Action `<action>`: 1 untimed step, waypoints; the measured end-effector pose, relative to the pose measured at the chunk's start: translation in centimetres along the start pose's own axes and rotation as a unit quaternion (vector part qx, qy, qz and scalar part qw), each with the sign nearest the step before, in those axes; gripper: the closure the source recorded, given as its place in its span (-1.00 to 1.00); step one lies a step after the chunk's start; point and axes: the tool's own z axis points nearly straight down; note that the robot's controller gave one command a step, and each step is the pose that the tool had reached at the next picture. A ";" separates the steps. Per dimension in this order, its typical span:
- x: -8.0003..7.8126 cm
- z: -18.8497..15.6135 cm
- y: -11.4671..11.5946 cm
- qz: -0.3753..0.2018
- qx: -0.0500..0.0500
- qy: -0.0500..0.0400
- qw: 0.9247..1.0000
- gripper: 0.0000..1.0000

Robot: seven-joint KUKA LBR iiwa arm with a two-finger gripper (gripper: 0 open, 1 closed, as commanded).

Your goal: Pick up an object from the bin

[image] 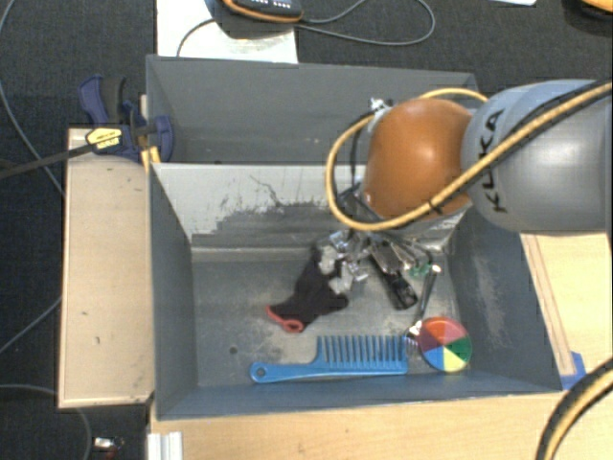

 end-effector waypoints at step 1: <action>0.0 -2.1 0.0 0.002 0.000 0.000 1.000 1.00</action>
Offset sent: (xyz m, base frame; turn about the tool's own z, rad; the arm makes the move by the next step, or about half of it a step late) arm 0.0001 0.0000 0.0354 0.0021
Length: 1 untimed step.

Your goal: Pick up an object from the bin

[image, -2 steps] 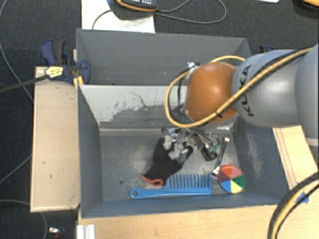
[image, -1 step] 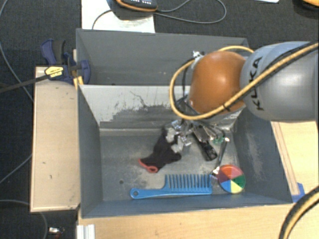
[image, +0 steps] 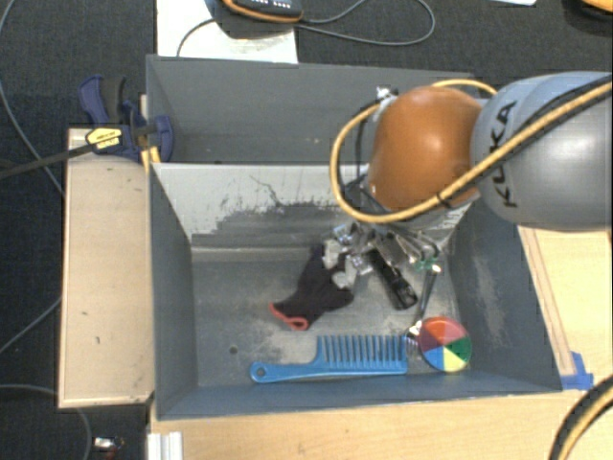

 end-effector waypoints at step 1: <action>-0.1 -1.2 0.0 0.001 0.000 -0.002 1.000 1.00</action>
Offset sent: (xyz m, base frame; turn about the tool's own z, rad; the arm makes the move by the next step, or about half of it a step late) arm 0.0006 0.0002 0.0423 0.0020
